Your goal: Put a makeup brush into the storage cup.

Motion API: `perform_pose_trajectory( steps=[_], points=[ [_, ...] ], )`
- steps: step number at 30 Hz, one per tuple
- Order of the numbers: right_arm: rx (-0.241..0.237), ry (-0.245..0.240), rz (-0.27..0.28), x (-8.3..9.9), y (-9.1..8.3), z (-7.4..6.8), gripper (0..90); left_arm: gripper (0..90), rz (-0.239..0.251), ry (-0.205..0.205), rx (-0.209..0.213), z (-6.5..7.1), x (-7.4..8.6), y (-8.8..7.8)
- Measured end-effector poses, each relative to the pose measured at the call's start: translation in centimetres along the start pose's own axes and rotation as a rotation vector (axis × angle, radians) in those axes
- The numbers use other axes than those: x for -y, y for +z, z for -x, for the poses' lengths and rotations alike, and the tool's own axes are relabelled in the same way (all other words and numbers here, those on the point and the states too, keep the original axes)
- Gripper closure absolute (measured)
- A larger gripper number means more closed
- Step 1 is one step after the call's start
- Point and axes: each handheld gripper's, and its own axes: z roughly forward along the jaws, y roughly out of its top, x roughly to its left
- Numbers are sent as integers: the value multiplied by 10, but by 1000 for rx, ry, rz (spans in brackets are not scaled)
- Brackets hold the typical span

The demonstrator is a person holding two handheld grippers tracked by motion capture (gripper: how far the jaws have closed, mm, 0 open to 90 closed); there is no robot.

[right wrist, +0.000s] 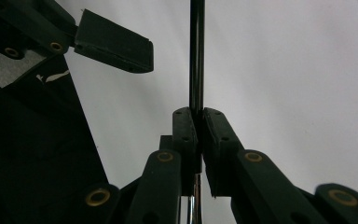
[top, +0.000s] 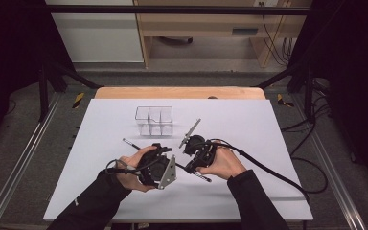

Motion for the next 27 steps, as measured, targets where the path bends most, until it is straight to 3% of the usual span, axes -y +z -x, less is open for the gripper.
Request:
perform_pose_trajectory(
  steps=[11,27],
  points=[
    [-29,4,-5,-1,4,1,844,351,-3,83,1,8,-3,6],
    [-47,0,-35,-3,8,-2,844,554,-45,239,-19,21,-9,12]
  ],
)
